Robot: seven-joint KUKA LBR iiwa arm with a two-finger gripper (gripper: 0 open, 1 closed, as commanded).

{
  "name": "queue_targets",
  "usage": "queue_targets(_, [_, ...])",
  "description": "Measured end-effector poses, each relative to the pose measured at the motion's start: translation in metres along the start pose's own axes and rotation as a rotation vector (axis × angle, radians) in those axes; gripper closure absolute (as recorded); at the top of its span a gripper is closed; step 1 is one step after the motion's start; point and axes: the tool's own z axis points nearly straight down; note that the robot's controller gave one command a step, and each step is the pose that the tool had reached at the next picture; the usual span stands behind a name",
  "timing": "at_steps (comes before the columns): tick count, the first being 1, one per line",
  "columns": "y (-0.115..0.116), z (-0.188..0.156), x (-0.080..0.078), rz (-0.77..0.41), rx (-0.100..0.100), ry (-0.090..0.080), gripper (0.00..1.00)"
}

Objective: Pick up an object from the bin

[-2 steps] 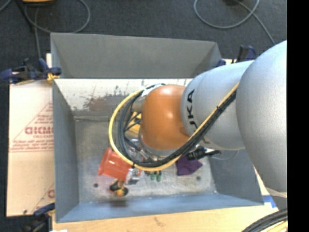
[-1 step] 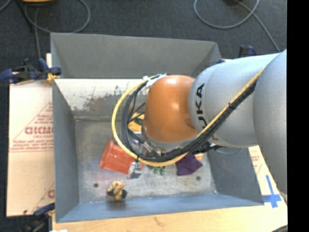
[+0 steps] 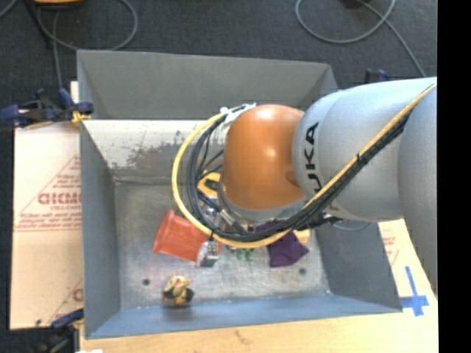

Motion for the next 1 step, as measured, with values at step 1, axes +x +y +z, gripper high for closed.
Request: queue_targets(1, [-0.0009,-0.06,-0.0004,0.018,0.001,0.002,1.0])
